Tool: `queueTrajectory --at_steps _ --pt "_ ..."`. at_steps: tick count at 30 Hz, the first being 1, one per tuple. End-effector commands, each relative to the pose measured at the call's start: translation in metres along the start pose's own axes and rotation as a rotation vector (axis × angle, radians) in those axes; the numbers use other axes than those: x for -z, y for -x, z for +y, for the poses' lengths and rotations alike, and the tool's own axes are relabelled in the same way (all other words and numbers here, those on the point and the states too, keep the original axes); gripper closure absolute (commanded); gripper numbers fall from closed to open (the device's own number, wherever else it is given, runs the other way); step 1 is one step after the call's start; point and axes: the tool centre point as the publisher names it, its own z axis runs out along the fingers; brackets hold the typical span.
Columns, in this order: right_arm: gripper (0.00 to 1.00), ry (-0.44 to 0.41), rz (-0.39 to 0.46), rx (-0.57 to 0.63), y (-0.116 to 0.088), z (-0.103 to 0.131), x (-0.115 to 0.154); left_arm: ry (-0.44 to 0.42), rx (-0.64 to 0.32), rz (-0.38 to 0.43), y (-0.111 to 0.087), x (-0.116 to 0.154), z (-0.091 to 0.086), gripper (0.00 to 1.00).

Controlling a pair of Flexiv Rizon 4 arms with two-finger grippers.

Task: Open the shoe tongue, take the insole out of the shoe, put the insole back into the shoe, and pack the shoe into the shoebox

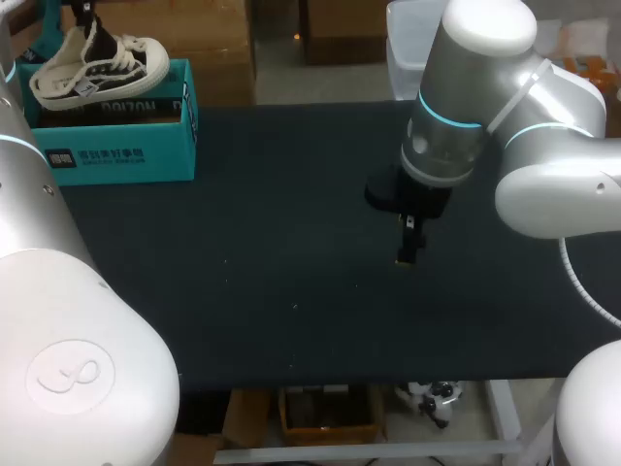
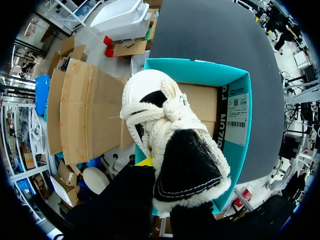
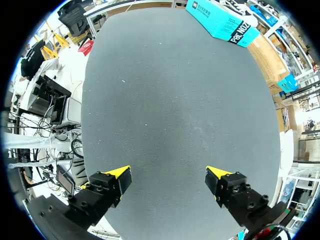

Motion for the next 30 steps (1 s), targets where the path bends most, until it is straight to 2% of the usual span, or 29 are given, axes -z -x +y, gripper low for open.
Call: queueTrajectory --at_steps 1,13,14,16,17,25,26,28,29,30 --pt "0.0 -0.001 0.0 0.001 0.0 -0.001 0.0 -0.001 0.0 0.05 0.007 0.002 0.001 1.0" --pt "0.0 -0.001 0.0 0.001 0.0 -0.001 0.0 -0.001 0.0 0.05 0.007 0.002 0.001 1.0" --pt "0.0 -0.001 0.0 0.001 0.0 -0.001 0.0 0.002 -0.025 0.042 0.001 0.001 -0.001 1.0" --pt "0.0 -0.001 0.0 0.001 0.0 -0.001 0.0 0.002 -0.025 0.042 0.001 0.001 -0.001 1.0" --pt "0.0 -0.001 0.0 0.001 0.0 -0.001 0.0 0.0 -0.08 0.009 -0.019 0.002 -0.007 1.0" --pt "0.0 -0.001 0.0 0.001 0.0 -0.001 0.0 0.0 -0.08 0.009 -0.019 0.002 -0.007 1.0" --pt "0.0 -0.001 0.0 0.001 0.0 -0.001 0.0 0.002 -0.086 0.003 -0.025 0.003 -0.007 1.0" --pt "0.0 -0.001 0.0 0.001 0.0 -0.001 0.0 0.004 -0.102 0.002 -0.033 0.002 -0.006 0.88" --pt "0.0 -0.001 0.0 0.001 0.0 -0.001 0.0 0.004 -0.109 -0.001 -0.035 0.002 -0.005 0.72" --pt "0.0 -0.001 0.0 0.001 0.0 -0.001 0.0 0.004 -0.11 -0.001 -0.035 0.002 -0.005 0.68"
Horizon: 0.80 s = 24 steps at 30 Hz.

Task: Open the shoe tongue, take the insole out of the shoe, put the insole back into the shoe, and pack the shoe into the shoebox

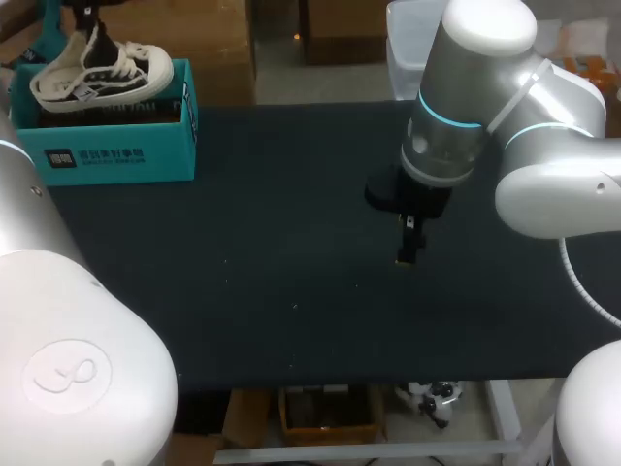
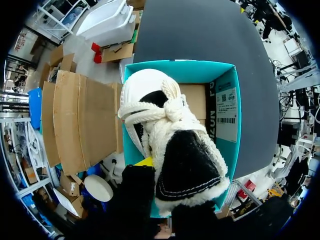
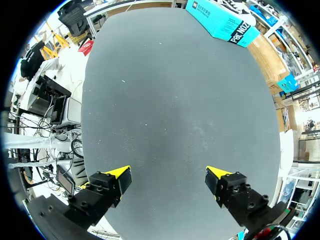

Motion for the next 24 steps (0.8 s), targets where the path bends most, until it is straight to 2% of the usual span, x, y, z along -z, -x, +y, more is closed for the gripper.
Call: queueTrajectory --at_steps 1,2,3,24 --pt "0.0 -0.001 0.0 0.001 0.0 -0.001 0.0 0.003 -0.011 -0.046 -0.02 0.002 0.0 0.11" --pt "0.0 -0.001 0.0 0.001 0.0 -0.001 0.0 0.005 -0.012 -0.045 -0.025 0.0 0.0 0.0" --pt "0.0 -0.001 0.0 0.001 0.0 -0.001 0.0 0.009 -0.011 -0.043 -0.03 0.001 0.0 0.0" --pt "0.0 -0.001 0.0 0.001 0.0 -0.001 0.0 0.016 -0.006 -0.04 -0.036 0.003 0.0 0.0"
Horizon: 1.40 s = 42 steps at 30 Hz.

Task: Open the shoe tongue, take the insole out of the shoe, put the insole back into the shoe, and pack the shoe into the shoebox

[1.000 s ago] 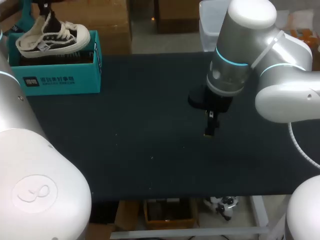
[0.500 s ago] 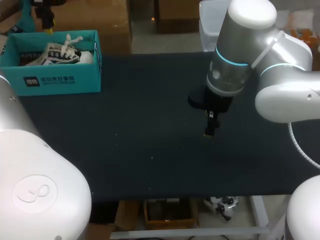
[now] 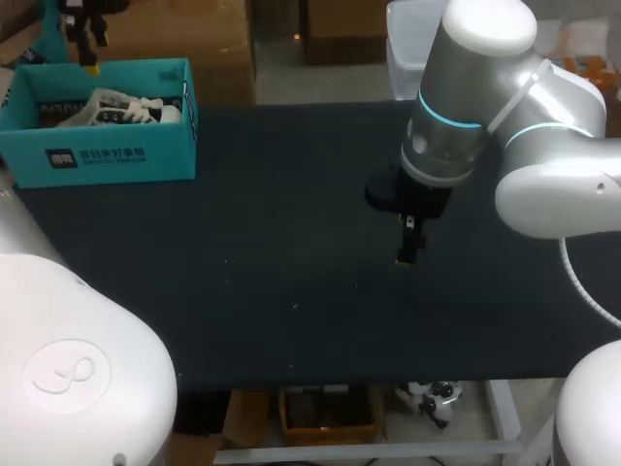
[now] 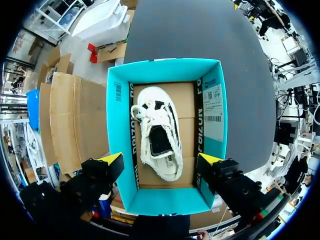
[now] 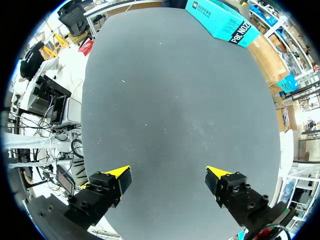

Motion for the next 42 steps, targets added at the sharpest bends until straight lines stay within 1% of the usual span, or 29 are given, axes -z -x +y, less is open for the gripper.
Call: queueTrajectory --at_steps 1,3,28,29,30,31,32,33,34,35,42 --pt "0.0 -0.001 0.0 0.001 0.0 -0.001 0.0 0.002 0.001 -0.049 -0.007 0.0 -0.001 0.0" --pt "0.0 -0.001 0.0 0.001 0.0 -0.001 0.0 0.004 0.003 -0.046 -0.01 0.002 0.0 0.0" --pt "0.0 -0.001 0.0 0.001 0.0 -0.001 0.0 0.005 -0.004 -0.05 -0.011 0.002 0.0 0.0" --pt "0.0 -0.001 0.0 0.001 0.0 -0.001 0.0 -0.031 0.003 -0.047 -0.018 0.019 -0.006 0.0" --pt "0.0 -0.001 0.0 0.001 0.0 -0.001 0.0 -0.065 0.008 -0.033 -0.026 0.034 -0.019 0.0" --pt "0.0 -0.001 0.0 0.001 0.0 -0.001 0.0 -0.065 0.008 -0.033 -0.026 0.034 -0.019 0.0" --pt "0.0 -0.001 0.0 0.001 0.0 -0.001 0.0 -0.064 0.011 -0.03 -0.031 0.038 -0.028 0.0" --pt "0.0 -0.001 0.0 0.001 0.0 -0.001 0.0 -0.073 0.027 -0.01 -0.043 0.046 -0.05 0.0" --pt "0.0 -0.001 0.0 0.001 0.0 -0.001 0.0 -0.09 0.057 0.013 -0.048 0.053 -0.062 0.0" --pt "0.0 -0.001 0.0 0.001 0.0 -0.001 0.0 -0.097 0.056 0.022 -0.051 0.056 -0.066 0.0" --pt "0.0 -0.001 0.0 0.001 0.0 -0.001 0.0 -0.097 0.056 0.022 -0.051 0.056 -0.066 0.0"
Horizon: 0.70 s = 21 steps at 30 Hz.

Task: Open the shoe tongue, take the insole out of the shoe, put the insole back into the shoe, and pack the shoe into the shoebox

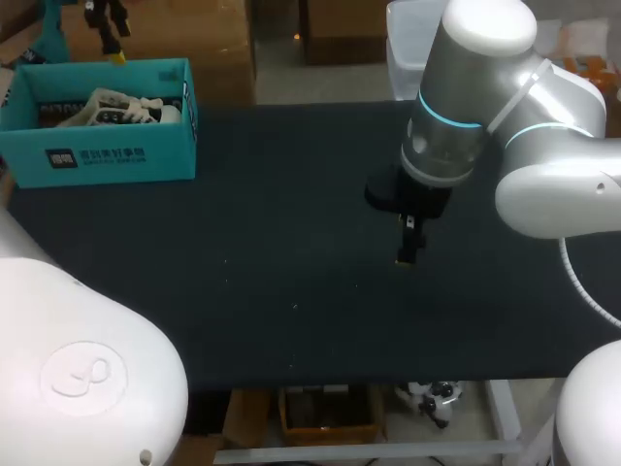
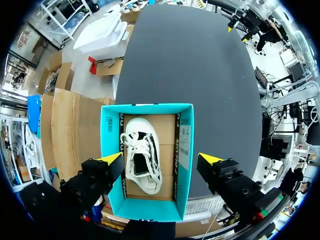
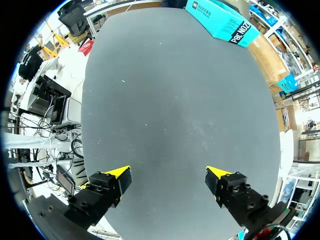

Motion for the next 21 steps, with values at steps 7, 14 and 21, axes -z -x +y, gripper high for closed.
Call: queueTrajectory --at_steps 7,14,21 --pt "0.0 -0.001 0.0 0.001 0.0 -0.001 0.0 0.004 0.001 -0.014 -0.006 0.002 -0.001 0.0" --pt "0.0 -0.001 0.0 0.001 0.0 -0.001 0.0 0.004 -0.017 -0.027 -0.031 -0.002 -0.007 0.0" --pt "0.0 -0.001 0.0 0.001 0.0 -0.001 0.0 0.028 -0.043 -0.057 -0.057 -0.003 -0.017 0.0"
